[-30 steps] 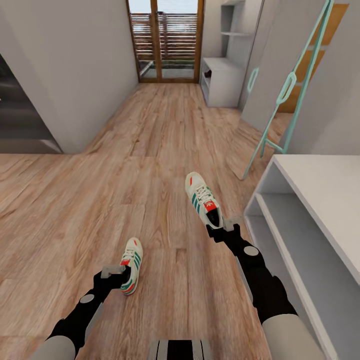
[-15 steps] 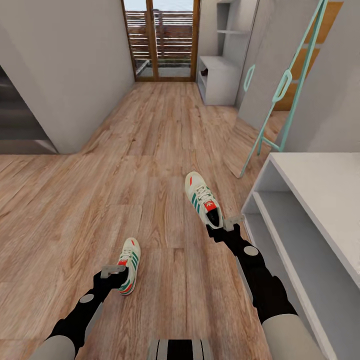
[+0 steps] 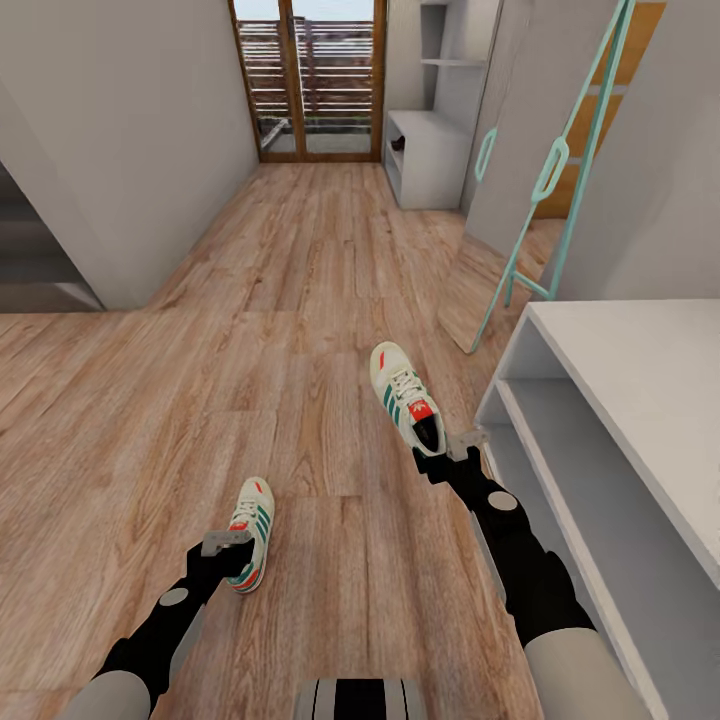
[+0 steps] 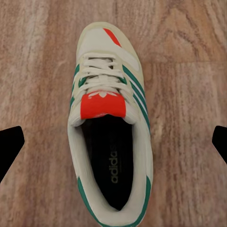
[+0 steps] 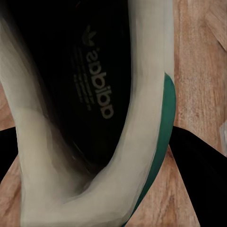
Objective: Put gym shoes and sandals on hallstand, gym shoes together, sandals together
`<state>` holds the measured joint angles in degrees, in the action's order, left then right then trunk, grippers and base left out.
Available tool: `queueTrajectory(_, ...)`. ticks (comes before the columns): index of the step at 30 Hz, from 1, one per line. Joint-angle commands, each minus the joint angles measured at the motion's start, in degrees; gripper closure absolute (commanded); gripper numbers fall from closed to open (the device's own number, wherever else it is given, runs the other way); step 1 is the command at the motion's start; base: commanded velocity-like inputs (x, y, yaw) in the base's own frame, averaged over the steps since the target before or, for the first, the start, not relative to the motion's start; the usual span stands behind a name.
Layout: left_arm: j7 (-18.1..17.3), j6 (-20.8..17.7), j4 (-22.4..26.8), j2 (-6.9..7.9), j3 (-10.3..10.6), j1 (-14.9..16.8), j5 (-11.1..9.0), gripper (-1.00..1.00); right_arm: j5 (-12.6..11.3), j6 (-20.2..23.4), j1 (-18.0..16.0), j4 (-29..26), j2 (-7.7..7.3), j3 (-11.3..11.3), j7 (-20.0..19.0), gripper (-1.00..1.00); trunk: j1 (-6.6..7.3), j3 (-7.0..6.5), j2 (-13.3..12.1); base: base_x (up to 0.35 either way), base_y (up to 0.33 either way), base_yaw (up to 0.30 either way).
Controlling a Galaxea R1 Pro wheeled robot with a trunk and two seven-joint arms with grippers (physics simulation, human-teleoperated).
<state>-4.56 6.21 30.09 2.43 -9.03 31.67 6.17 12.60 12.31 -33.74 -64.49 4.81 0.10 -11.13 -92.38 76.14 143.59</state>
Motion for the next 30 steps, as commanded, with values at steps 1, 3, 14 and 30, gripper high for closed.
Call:
queueTrajectory(1, -0.45, 0.24, -0.03, -0.06, -0.47, 0.03, 0.60, -1.00, 0.60, 0.27, -0.01, -0.51, 0.03, -0.05, -0.28, 1.00, 0.01, 0.04, 0.02, 0.000, 0.000, -0.004)
queueTrajectory(3, -0.45, 0.26, -0.03, -0.06, -0.47, 0.04, 0.60, -1.00, 0.60, 0.30, -0.01, -1.18, 0.03, -0.03, -0.29, 1.00, -0.02, 0.26, 0.03, 0.000, 0.000, -0.002)
queueTrajectory(14, -0.45, 0.38, -0.03, -0.06, -0.38, 0.02, 0.60, -1.00, 0.57, 0.33, -0.01, -1.60, 0.03, -0.01, -0.28, 1.00, -0.30, 2.70, 0.18, 0.000, 0.000, 0.000)
queueTrajectory(30, -0.45, 0.38, -0.01, -0.02, -0.39, 0.04, 0.60, -1.00, 0.47, 3.13, 0.01, -1.69, 0.30, 0.10, -4.36, 1.00, -0.43, 3.81, 0.24, 0.000, 0.000, 0.000)
